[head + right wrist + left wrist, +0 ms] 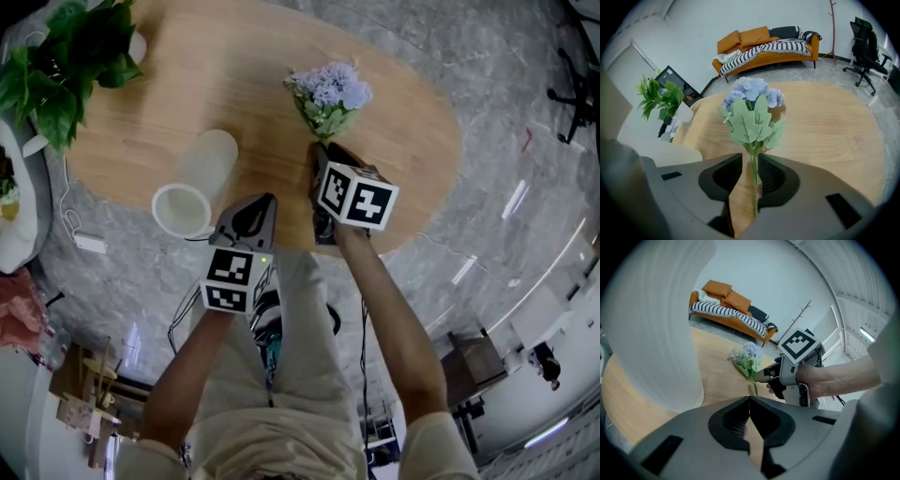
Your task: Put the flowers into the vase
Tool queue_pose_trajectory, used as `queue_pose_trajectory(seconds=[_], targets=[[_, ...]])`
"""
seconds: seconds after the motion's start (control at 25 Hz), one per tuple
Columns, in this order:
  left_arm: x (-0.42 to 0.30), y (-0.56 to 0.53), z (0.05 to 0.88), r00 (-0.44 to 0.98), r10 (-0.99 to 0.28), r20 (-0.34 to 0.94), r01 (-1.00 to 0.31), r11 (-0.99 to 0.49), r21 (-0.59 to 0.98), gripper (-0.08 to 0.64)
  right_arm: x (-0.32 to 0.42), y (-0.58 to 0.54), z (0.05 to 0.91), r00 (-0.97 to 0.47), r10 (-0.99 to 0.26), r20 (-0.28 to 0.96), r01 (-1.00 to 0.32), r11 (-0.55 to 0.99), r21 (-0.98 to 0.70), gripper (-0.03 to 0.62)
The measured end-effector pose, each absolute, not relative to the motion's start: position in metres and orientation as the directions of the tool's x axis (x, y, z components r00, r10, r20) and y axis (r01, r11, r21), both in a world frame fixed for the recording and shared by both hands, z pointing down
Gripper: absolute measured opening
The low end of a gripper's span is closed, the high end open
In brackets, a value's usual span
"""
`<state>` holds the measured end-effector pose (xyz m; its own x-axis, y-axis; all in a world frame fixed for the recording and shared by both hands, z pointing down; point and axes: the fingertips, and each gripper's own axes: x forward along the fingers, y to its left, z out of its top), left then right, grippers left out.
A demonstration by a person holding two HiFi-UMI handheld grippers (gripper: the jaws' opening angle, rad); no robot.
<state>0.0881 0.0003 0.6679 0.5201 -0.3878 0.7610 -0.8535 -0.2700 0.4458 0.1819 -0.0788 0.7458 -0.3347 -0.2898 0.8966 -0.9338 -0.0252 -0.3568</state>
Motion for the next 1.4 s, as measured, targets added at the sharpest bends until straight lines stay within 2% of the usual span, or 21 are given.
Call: queue_pose_trajectory(seconds=[0.92, 1.4], targets=[[0.094, -0.008, 0.664, 0.524, -0.393, 0.756, -0.852, -0.258, 0.456, 0.008, 0.173, -0.084, 0.775, -0.337, -0.146, 0.930, -0.940, -0.001, -0.341, 0.101], [0.093, -0.003, 0.660, 0.521, -0.403, 0.752, -0.853, -0.256, 0.454, 0.008, 0.171, -0.082, 0.783, -0.328, -0.092, 0.940, -0.943, -0.029, -0.332, 0.033]])
